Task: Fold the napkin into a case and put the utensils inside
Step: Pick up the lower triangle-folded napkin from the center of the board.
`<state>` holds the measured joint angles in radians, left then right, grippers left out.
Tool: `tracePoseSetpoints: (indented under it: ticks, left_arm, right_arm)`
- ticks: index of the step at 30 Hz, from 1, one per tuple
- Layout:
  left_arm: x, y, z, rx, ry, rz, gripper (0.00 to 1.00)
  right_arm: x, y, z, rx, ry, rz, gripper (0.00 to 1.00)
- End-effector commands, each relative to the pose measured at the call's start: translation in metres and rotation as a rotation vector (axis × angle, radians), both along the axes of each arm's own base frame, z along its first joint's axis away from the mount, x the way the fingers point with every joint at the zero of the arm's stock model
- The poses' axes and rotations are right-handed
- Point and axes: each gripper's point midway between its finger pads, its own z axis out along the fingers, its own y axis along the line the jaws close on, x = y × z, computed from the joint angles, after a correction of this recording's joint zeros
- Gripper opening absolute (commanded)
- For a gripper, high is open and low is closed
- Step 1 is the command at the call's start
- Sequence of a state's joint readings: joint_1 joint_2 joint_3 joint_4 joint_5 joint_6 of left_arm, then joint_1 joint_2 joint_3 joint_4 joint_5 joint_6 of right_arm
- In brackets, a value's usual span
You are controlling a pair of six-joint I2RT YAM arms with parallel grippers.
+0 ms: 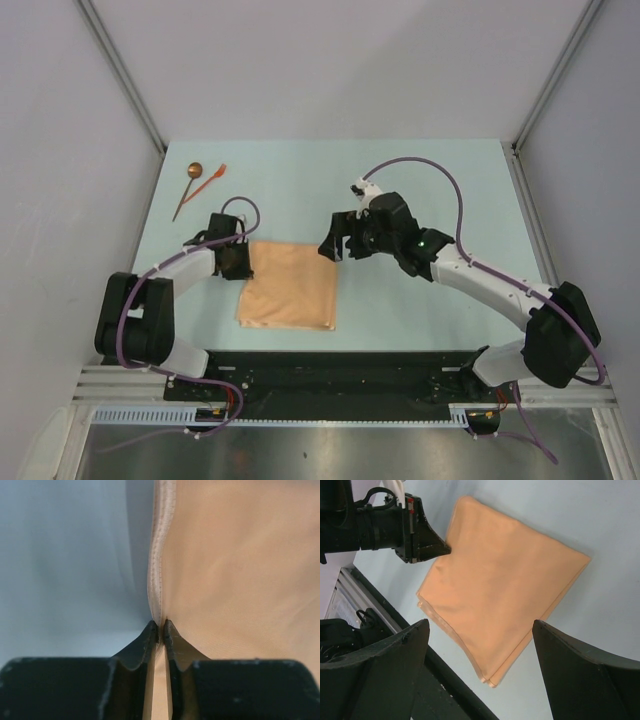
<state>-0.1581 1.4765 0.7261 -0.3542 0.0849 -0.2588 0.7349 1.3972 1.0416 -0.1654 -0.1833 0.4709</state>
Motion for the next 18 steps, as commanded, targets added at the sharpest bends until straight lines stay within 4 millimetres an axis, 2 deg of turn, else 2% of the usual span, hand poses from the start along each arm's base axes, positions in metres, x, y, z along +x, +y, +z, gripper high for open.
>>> tracePoseSetpoints:
  ticks: [1,4,5,8,9,10,11,12,13,14,15,16,17,18]
  left_arm:
    - [-0.02,-0.003,-0.016,0.041,0.081,-0.012,0.11]
    - [-0.018,-0.004,-0.011,0.049,0.071,0.004,0.07]
    - [-0.019,-0.005,-0.01,0.047,0.075,0.018,0.06]
    - [-0.02,-0.008,-0.004,0.044,0.077,0.039,0.0]
    - [-0.021,-0.009,-0.003,0.048,0.076,0.047,0.0]
    - [-0.02,-0.01,0.0,0.044,0.076,0.05,0.0]
    - [-0.019,-0.012,0.003,0.035,0.072,0.059,0.0]
    - [-0.022,-0.012,0.004,0.037,0.081,0.064,0.0]
    - [-0.021,-0.014,0.006,0.032,0.078,0.069,0.0]
    - [-0.021,-0.016,0.008,0.022,0.074,0.074,0.0]
    - [-0.021,-0.018,0.01,0.021,0.071,0.075,0.0]
    - [-0.024,-0.018,0.013,0.023,0.082,0.078,0.0]
    - [-0.023,-0.02,0.015,0.022,0.084,0.079,0.0]
    - [-0.024,-0.021,0.016,0.021,0.087,0.077,0.0]
  right_arm:
    - [0.003,0.015,0.016,0.039,-0.046,0.003,0.89]
    - [-0.006,0.031,0.01,0.047,-0.019,0.064,0.89]
    - [-0.009,0.038,0.002,0.044,0.011,0.076,0.88]
    - [-0.016,0.055,-0.001,0.091,0.052,0.12,0.86]
    - [-0.023,0.064,-0.014,0.107,0.124,0.151,0.82]
    - [-0.026,0.069,-0.017,0.125,0.157,0.166,0.81]
    - [-0.024,0.077,-0.018,0.155,0.16,0.181,0.77]
    - [-0.029,0.085,-0.031,0.161,0.221,0.2,0.7]
    - [-0.029,0.089,-0.036,0.171,0.242,0.211,0.67]
    - [-0.028,0.097,-0.034,0.198,0.237,0.231,0.63]
    - [-0.03,0.102,-0.037,0.212,0.255,0.251,0.54]
    - [-0.032,0.109,-0.05,0.214,0.291,0.258,0.47]
    - [-0.029,0.116,-0.046,0.241,0.277,0.269,0.43]
    - [-0.031,0.122,-0.05,0.246,0.293,0.284,0.32]
